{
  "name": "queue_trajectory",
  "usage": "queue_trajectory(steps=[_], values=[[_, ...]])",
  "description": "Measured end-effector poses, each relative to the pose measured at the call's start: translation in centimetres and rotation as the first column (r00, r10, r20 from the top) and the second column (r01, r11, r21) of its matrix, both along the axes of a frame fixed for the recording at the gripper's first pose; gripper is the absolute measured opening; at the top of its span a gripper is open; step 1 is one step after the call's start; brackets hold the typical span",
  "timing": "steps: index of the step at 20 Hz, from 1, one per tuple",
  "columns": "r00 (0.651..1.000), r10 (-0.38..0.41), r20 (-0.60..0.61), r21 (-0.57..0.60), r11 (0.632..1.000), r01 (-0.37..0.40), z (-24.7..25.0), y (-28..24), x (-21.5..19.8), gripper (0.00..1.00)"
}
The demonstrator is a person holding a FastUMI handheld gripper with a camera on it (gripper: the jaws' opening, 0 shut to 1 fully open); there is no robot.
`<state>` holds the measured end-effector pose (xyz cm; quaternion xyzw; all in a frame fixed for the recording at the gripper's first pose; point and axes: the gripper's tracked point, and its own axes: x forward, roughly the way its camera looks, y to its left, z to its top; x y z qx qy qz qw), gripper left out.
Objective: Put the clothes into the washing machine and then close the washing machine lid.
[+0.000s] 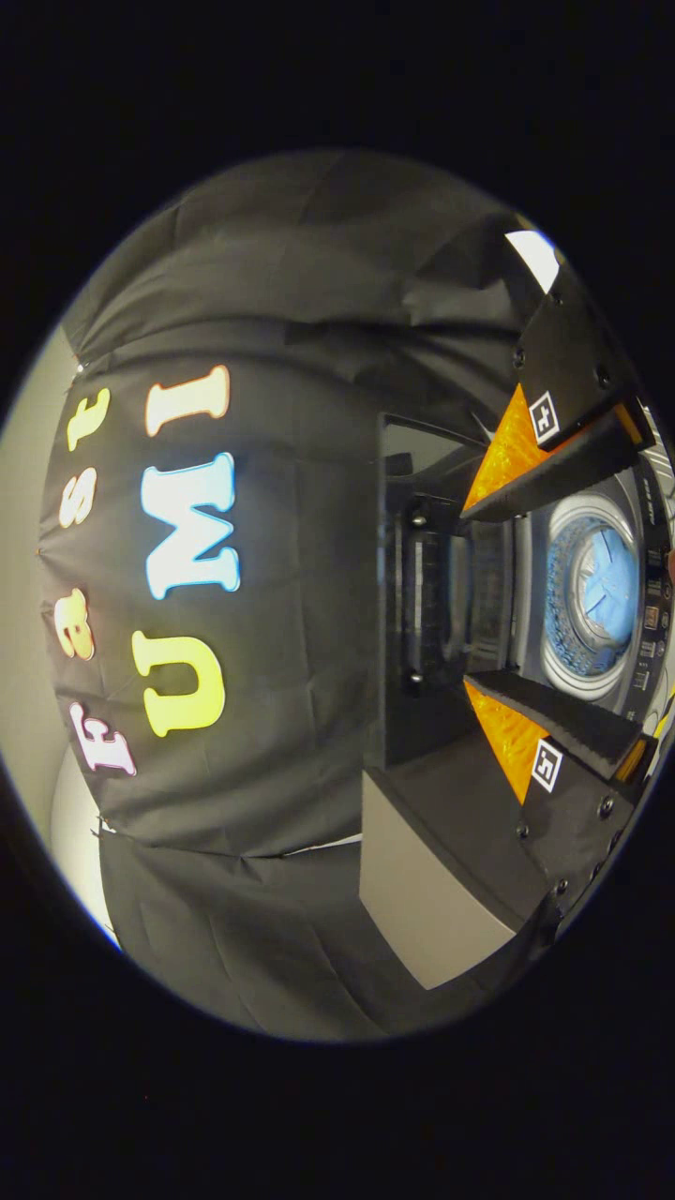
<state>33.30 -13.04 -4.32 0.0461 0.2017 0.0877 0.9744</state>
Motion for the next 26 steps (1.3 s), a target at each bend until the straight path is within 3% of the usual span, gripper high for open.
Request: queue_trajectory(steps=[7,13,17,26], values=[[0.999,-0.013,-0.029,0.047,0.999,0.014,2.7,2.4,9.1,0.98],[0.993,-0.059,-0.103,0.037,0.997,0.064,-0.7,4.0,15.3,0.98],[0.989,-0.05,-0.138,-0.052,0.998,0.043,-3.2,4.2,15.7,0.98],[0.991,-0.036,-0.13,-0.036,0.999,0.032,-3.3,4.0,13.8,0.99]])
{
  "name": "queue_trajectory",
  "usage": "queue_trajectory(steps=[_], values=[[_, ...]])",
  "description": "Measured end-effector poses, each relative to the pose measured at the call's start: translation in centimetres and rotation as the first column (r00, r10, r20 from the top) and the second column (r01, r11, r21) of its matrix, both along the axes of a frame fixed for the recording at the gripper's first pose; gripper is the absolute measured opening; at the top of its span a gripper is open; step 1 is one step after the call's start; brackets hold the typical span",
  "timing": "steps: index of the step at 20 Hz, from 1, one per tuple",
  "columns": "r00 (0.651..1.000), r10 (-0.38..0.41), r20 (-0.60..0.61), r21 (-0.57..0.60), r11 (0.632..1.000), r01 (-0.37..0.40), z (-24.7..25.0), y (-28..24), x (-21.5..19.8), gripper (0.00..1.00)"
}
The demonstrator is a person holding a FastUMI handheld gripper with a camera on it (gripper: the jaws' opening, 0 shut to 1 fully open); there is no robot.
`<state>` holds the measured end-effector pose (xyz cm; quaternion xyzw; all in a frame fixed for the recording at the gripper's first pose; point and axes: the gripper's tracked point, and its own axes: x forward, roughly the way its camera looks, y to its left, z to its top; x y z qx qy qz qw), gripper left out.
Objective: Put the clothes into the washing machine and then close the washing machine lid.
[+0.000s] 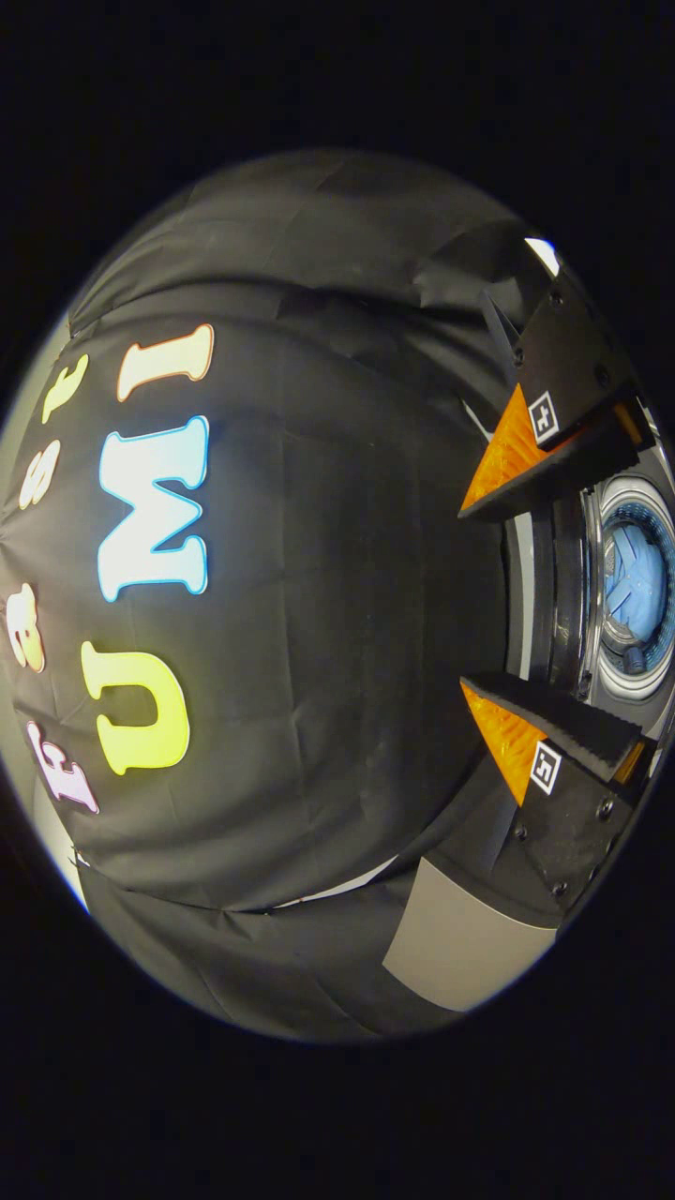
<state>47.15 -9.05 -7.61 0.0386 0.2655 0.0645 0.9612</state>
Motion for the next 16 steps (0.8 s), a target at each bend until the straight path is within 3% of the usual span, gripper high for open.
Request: queue_trajectory(steps=[16], values=[[0.993,-0.001,0.115,0.004,1.0,0.001,0.1,-0.2,-5.0,0.99]])
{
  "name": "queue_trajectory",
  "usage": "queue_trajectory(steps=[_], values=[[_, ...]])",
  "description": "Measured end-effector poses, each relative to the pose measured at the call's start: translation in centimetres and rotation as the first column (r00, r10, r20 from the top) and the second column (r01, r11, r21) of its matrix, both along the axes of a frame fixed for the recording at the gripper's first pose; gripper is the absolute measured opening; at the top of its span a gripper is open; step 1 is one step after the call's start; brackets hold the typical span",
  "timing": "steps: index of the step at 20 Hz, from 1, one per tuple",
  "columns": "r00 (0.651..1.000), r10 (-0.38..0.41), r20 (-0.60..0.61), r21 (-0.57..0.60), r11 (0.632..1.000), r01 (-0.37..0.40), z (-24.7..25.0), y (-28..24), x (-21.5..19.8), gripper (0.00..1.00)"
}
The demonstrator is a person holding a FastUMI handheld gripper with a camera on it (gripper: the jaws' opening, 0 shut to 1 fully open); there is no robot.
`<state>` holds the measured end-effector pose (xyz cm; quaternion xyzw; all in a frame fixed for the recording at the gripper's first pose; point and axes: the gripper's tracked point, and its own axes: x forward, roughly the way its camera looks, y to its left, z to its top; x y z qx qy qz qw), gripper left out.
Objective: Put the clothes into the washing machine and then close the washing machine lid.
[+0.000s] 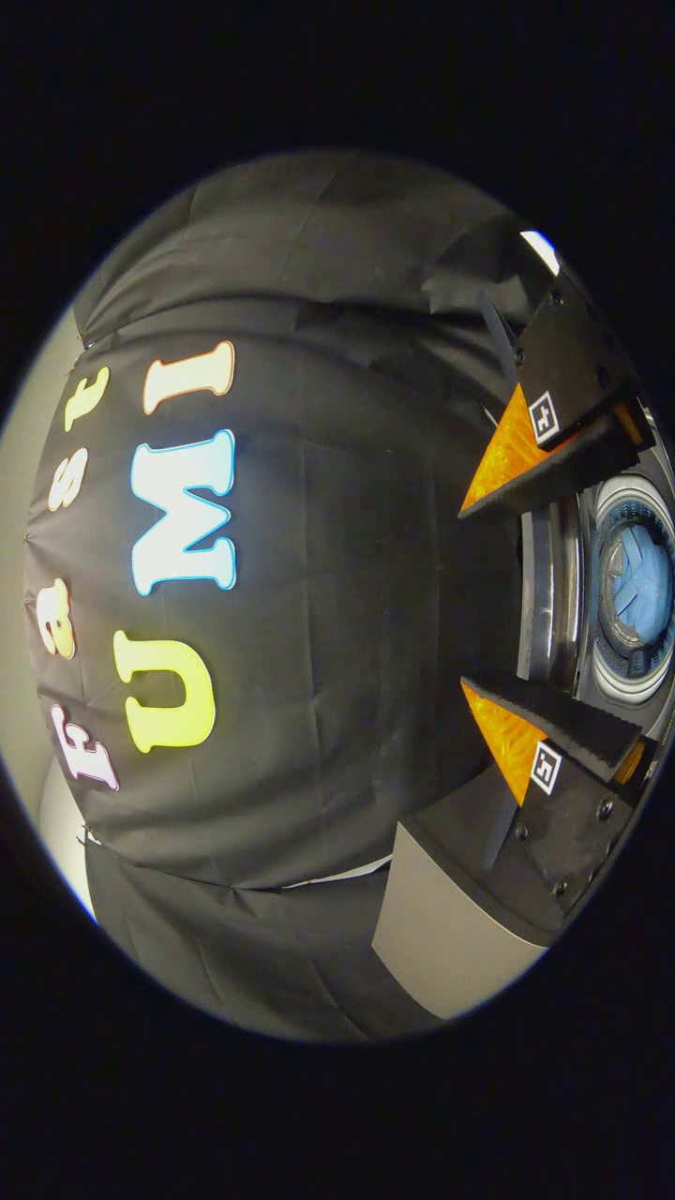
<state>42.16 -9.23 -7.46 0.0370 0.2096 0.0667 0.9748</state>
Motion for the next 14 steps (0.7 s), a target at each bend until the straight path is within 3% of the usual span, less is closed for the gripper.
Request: queue_trajectory(steps=[14], values=[[0.997,-0.013,0.076,0.0,1.0,0.013,-0.9,-0.2,-4.7,0.99]])
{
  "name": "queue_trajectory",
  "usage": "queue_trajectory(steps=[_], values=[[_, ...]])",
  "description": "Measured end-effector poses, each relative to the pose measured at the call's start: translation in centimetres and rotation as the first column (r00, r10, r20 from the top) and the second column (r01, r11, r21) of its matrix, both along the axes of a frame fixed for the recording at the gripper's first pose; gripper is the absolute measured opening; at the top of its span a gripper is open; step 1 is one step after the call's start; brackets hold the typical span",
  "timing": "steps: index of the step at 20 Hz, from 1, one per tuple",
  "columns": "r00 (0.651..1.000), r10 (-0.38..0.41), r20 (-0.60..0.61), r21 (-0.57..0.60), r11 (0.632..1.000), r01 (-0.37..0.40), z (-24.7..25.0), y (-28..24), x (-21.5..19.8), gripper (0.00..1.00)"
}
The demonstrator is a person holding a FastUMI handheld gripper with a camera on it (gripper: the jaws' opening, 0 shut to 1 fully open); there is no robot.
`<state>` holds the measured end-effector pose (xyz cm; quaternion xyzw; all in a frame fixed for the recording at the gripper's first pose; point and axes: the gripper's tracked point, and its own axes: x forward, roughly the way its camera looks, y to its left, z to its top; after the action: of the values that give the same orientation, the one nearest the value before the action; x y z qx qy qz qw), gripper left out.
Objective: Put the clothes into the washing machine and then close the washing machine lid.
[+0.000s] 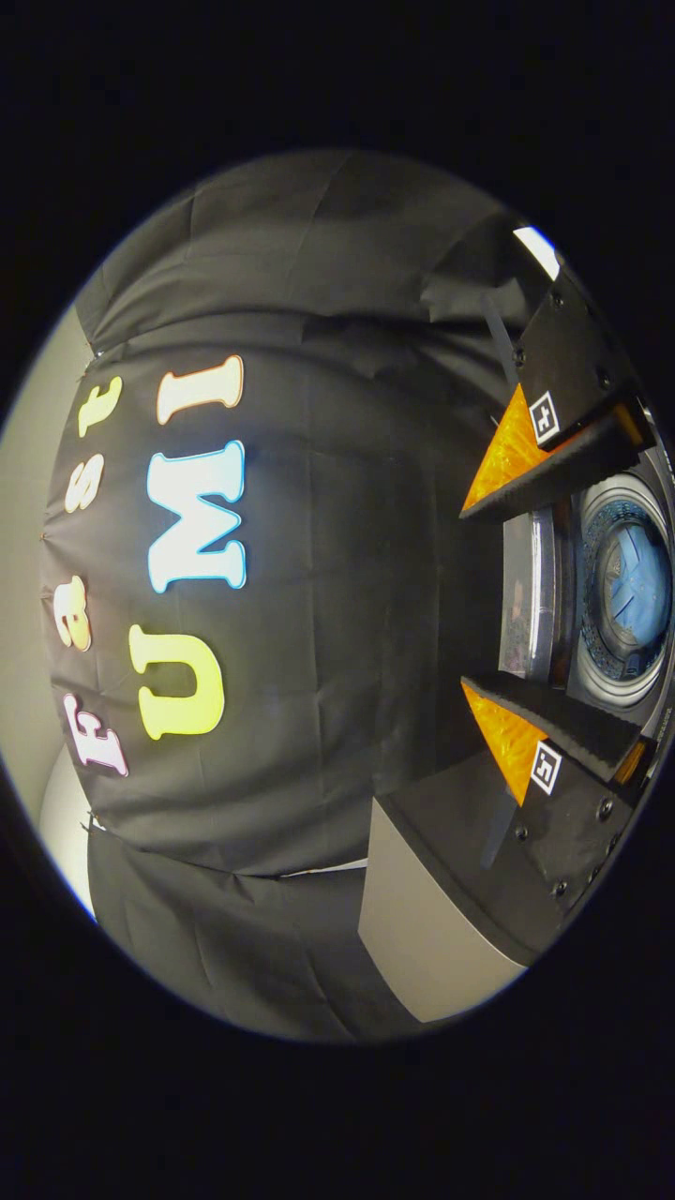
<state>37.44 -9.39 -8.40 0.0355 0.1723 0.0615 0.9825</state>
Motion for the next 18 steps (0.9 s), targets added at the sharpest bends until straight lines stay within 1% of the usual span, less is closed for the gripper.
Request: queue_trajectory(steps=[3,7,9,10,12,14,16,18], values=[[0.999,-0.001,0.036,0.002,1.0,0.0,-0.6,0.0,-1.5,0.99],[0.998,-0.031,0.049,0.007,1.0,0.031,-2.8,-0.1,-5.3,0.98],[0.999,-0.055,0.001,-0.011,0.998,0.055,-5.5,-0.3,-8.5,0.98],[0.998,-0.07,-0.004,-0.016,0.997,0.07,-6.7,-0.4,-10.6,0.99],[0.997,-0.08,-0.02,-0.007,0.997,0.08,-8.9,0.1,-14.3,0.98],[0.995,-0.083,-0.052,-0.004,0.997,0.083,-10.6,0.7,-17.1,0.98],[0.995,-0.088,-0.038,0.004,0.996,0.088,-10.4,1.1,-19.7,0.98],[0.996,-0.088,-0.008,0.018,0.996,0.088,-8.8,1.8,-22.4,0.98]])
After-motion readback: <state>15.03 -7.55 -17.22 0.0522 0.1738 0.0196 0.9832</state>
